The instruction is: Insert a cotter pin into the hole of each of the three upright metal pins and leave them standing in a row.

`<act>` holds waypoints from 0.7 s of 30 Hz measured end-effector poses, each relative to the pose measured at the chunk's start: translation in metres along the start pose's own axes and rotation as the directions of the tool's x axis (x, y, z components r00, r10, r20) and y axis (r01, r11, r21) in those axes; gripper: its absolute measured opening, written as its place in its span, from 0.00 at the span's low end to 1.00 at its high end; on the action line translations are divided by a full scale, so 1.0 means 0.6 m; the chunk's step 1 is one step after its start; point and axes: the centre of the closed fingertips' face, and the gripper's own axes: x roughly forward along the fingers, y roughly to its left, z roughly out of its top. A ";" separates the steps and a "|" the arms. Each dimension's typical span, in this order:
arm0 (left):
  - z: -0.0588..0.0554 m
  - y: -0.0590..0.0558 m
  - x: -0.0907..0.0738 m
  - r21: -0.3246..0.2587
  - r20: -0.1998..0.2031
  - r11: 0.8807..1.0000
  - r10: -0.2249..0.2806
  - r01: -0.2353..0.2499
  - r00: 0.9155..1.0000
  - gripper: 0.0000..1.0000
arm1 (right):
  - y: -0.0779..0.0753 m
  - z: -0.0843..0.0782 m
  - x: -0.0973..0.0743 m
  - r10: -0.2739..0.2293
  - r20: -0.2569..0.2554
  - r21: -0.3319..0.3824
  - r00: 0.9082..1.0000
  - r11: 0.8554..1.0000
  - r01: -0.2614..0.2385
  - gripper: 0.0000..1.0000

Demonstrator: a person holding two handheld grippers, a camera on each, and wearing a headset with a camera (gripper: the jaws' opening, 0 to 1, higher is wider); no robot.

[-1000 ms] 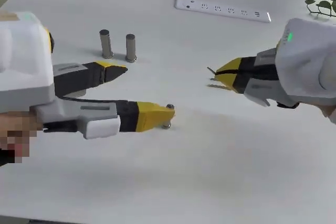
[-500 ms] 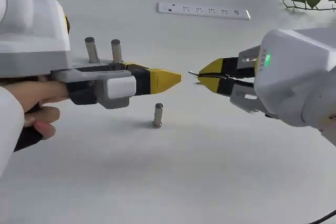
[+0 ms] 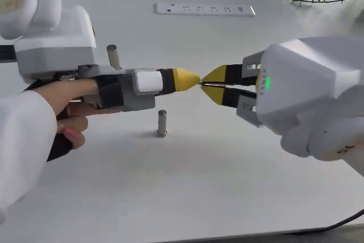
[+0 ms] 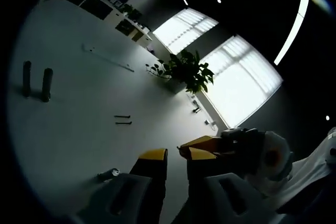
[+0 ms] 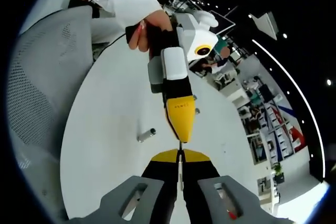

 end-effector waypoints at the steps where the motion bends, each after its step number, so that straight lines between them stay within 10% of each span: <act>1: -0.001 0.000 0.001 -0.005 -0.003 1.000 -0.001 0.001 1.000 0.11 | 0.000 0.000 -0.001 -0.003 -0.002 -0.004 1.000 1.000 0.003 0.00; 21: -0.011 -0.010 -0.001 -0.128 -0.017 0.991 -0.048 0.045 0.999 0.01 | 0.002 0.009 -0.003 -0.022 -0.011 -0.019 1.000 1.000 0.022 0.00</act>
